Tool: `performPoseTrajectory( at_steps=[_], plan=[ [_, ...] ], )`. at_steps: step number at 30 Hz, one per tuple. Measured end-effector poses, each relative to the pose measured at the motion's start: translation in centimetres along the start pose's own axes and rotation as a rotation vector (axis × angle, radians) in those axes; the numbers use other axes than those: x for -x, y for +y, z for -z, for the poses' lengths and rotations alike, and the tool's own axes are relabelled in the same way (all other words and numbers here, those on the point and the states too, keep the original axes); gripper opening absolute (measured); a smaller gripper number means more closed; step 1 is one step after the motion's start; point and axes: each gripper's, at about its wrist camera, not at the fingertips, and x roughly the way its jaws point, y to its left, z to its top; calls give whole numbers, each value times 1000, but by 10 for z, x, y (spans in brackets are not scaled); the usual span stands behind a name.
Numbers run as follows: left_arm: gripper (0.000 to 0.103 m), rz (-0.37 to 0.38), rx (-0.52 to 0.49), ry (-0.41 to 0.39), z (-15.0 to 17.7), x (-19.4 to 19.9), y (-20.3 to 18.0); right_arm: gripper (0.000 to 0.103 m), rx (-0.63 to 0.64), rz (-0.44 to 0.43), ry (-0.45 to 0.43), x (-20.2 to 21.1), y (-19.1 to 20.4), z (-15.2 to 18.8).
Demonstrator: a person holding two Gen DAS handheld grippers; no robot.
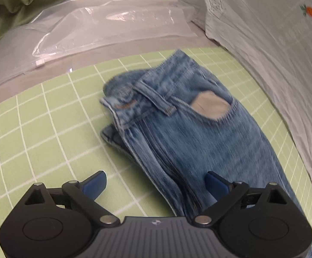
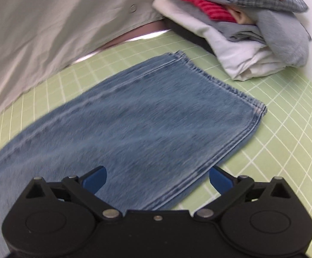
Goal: Fold clothes
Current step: 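Grasp the waistband with the left gripper and lift it toward the leg hems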
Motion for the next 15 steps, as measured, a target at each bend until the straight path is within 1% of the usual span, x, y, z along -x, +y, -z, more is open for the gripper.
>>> performPoseTrajectory(
  at_steps=[8,14,15],
  plan=[
    [99,18,76,-34,-25,-18,17,103,108,-10,45,6,29,12],
    [101,63,112,-48,-35,-29,24,103,150,12,40,13,42,13],
    [103,69,115,-53,-36,-31,25,103,158,13,39,14,44,13]
  ],
)
